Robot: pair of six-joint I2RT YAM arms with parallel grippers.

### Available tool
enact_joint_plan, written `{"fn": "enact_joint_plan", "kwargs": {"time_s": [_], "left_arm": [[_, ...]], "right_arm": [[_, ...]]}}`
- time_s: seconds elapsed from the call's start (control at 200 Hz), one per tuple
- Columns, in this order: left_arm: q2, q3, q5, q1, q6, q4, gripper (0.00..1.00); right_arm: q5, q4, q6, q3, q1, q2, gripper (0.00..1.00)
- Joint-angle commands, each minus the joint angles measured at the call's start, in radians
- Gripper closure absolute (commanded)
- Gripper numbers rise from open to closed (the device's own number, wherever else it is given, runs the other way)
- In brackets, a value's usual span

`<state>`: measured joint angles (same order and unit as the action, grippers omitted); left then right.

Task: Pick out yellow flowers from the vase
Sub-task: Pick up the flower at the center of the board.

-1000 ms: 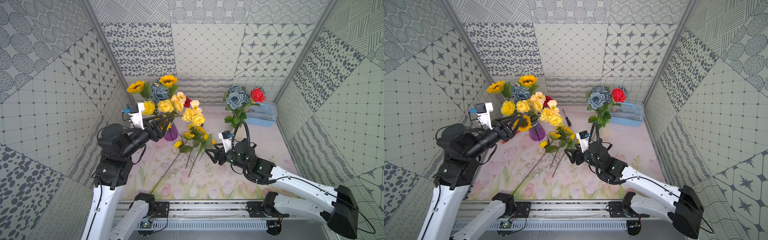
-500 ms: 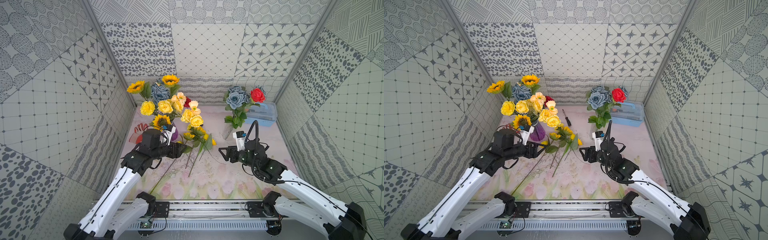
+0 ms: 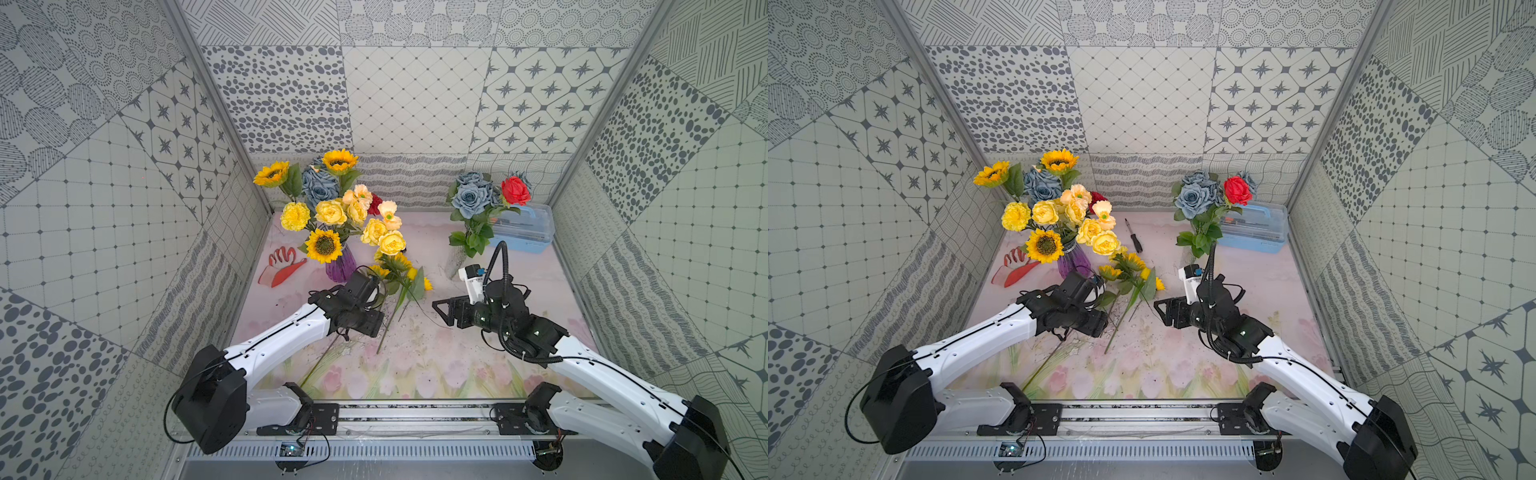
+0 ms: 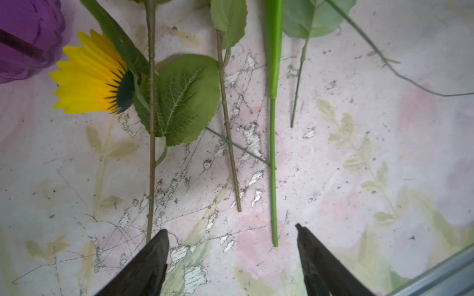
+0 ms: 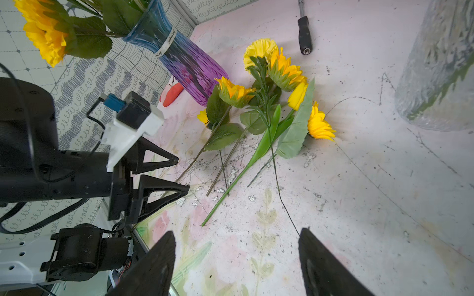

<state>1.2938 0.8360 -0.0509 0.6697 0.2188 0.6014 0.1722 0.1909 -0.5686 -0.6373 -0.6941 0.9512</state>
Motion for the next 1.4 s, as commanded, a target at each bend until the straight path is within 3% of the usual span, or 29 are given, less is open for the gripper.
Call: {"fn": "enact_joint_plan", "kwargs": {"time_s": [0.0, 0.14, 0.32, 0.505, 0.745, 1.121, 1.391], "left_arm": [[0.054, 0.032, -0.238, 0.014, 0.027, 0.056, 0.20], [0.144, 0.084, -0.334, 0.014, 0.035, 0.135, 0.20], [0.199, 0.095, -0.292, 0.013, 0.024, 0.098, 0.20], [0.246, 0.132, -0.267, -0.021, 0.008, 0.088, 0.32], [0.299, 0.163, -0.129, -0.093, -0.029, 0.074, 0.45], [0.404, 0.214, -0.108, -0.097, -0.048, 0.125, 0.42], [0.480, 0.255, -0.073, -0.124, -0.077, 0.115, 0.64]], "right_arm": [[0.013, -0.042, 0.000, 0.014, 0.004, -0.019, 0.23], [0.017, -0.049, 0.000, 0.019, 0.005, -0.027, 0.23], [0.026, -0.047, 0.000, 0.023, 0.006, -0.034, 0.23], [0.017, -0.048, -0.003, 0.037, 0.008, -0.067, 0.23], [0.011, -0.042, -0.007, 0.051, 0.011, -0.091, 0.23], [0.035, -0.053, -0.005, 0.049, 0.031, -0.068, 0.23], [0.014, -0.026, -0.007, 0.055, 0.036, -0.107, 0.23]]}}
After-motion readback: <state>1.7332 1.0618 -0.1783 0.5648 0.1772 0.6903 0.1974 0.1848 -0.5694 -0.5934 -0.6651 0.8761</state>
